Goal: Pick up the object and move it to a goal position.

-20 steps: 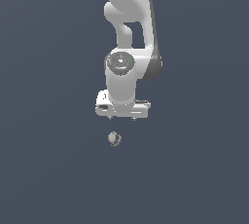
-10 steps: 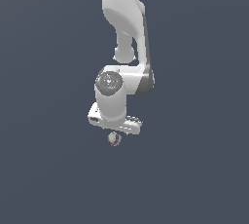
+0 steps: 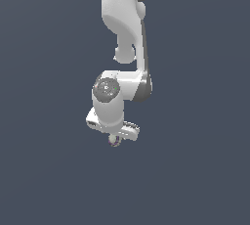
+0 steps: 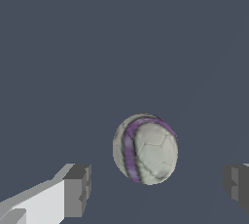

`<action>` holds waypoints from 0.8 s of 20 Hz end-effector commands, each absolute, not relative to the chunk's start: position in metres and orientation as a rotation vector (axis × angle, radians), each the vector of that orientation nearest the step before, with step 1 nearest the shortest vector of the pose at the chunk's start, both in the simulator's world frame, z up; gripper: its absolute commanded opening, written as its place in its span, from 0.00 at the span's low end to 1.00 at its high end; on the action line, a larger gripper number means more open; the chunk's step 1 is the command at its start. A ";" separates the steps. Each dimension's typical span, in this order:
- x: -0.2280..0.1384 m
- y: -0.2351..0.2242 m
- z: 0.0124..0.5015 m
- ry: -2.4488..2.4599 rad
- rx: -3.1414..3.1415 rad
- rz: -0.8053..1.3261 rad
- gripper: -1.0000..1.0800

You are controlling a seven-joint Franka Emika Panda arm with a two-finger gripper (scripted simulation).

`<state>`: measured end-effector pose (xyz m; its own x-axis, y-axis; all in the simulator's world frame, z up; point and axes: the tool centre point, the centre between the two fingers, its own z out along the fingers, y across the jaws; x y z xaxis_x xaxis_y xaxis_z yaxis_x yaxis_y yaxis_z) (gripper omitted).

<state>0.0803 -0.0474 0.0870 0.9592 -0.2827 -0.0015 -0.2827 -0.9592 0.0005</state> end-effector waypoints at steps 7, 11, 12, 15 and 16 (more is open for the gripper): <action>0.080 -0.047 0.062 -0.451 3.109 -0.001 0.96; 0.080 -0.047 0.042 -0.453 3.109 0.000 0.96; 0.080 -0.047 0.039 -0.453 3.109 0.000 0.96; 0.081 -0.047 0.036 -0.453 3.109 0.000 0.96; 0.081 -0.047 0.036 -0.453 3.109 0.000 0.96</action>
